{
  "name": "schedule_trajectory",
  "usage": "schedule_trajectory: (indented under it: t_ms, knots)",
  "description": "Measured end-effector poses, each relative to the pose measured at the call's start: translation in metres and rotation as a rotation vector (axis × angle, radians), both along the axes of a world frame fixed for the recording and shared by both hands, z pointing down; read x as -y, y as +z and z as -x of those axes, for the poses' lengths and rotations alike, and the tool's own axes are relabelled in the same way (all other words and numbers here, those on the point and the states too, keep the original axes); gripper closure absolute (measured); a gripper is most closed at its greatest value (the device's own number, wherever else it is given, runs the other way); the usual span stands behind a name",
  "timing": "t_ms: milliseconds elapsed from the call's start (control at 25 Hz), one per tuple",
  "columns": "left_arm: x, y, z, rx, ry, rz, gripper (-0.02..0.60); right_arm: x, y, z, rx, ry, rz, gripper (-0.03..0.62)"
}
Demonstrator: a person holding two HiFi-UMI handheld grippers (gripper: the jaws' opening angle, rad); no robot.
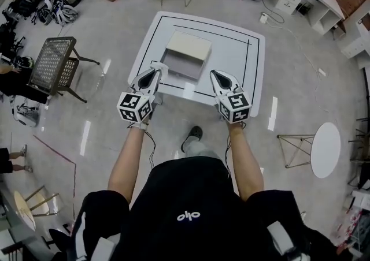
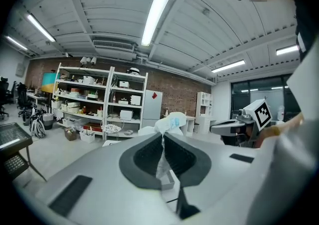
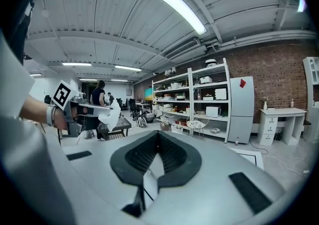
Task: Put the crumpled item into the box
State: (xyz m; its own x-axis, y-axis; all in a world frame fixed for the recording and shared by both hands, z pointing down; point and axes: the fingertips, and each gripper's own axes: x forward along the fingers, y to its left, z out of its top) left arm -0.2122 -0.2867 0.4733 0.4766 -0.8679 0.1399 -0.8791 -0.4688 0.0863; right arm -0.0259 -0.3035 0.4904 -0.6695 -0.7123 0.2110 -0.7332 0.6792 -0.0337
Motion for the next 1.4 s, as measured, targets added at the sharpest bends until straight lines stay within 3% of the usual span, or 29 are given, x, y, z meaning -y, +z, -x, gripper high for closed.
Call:
schedule_trajectory:
  t_ms: [560, 1400]
  knots:
    - [0.107, 0.017, -0.01, 0.022, 0.049, 0.027, 0.569, 0.102, 0.013, -0.006, 0.007, 0.037, 0.019, 0.591]
    - [0.132, 0.05, -0.025, 0.021, 0.087, 0.088, 0.569, 0.123, 0.033, -0.006, -0.025, 0.038, 0.057, 0.591]
